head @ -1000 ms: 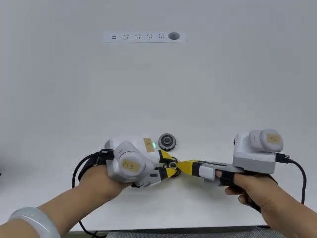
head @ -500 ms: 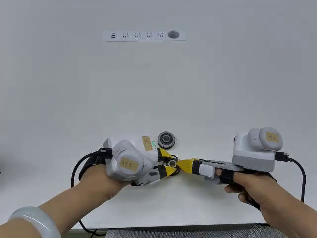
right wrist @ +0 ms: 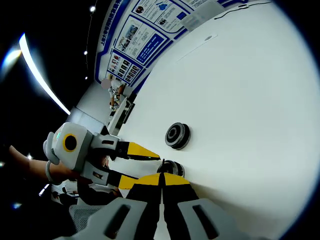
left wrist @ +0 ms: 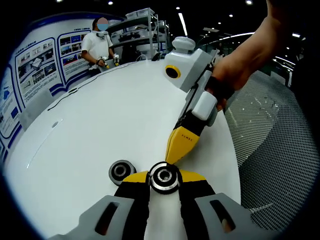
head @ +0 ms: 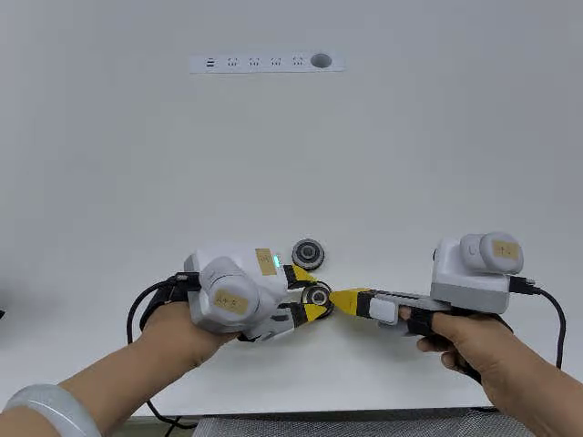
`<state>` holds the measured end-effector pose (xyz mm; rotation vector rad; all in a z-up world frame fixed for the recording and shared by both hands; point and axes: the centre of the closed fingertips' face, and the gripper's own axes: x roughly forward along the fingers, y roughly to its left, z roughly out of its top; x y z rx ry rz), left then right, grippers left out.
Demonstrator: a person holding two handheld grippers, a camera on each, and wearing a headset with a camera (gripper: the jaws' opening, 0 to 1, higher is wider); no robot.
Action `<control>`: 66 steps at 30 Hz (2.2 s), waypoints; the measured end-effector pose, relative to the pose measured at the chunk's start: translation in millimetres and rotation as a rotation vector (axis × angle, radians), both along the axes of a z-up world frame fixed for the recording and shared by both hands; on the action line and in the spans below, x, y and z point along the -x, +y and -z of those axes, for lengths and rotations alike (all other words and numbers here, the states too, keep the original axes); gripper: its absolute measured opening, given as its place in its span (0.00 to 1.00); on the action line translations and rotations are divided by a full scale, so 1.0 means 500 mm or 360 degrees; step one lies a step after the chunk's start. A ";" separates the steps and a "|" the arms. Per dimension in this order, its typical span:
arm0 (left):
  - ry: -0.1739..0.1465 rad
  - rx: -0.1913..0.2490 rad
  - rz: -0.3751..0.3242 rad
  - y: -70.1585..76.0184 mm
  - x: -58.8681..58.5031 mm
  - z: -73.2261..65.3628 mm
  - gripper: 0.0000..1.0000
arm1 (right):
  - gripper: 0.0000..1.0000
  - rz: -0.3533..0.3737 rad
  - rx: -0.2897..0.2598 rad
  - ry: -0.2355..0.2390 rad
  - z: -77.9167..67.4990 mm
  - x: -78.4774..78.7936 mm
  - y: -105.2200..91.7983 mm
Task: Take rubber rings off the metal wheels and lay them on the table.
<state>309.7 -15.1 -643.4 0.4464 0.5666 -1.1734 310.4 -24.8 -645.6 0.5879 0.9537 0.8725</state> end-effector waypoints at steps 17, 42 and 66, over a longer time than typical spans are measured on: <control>-0.0019 -0.0021 -0.0072 0.036 0.001 0.005 0.40 | 0.02 -0.0027 -0.0050 -0.0008 -0.019 0.012 0.018; -0.0028 -0.0023 -0.0204 0.090 -0.001 0.011 0.56 | 0.02 0.0159 -0.0196 -0.0037 -0.081 0.003 -0.030; -0.0003 -0.0024 -0.0249 0.113 0.013 0.009 0.53 | 0.02 0.0371 -0.0052 -0.0016 -0.036 -0.054 -0.114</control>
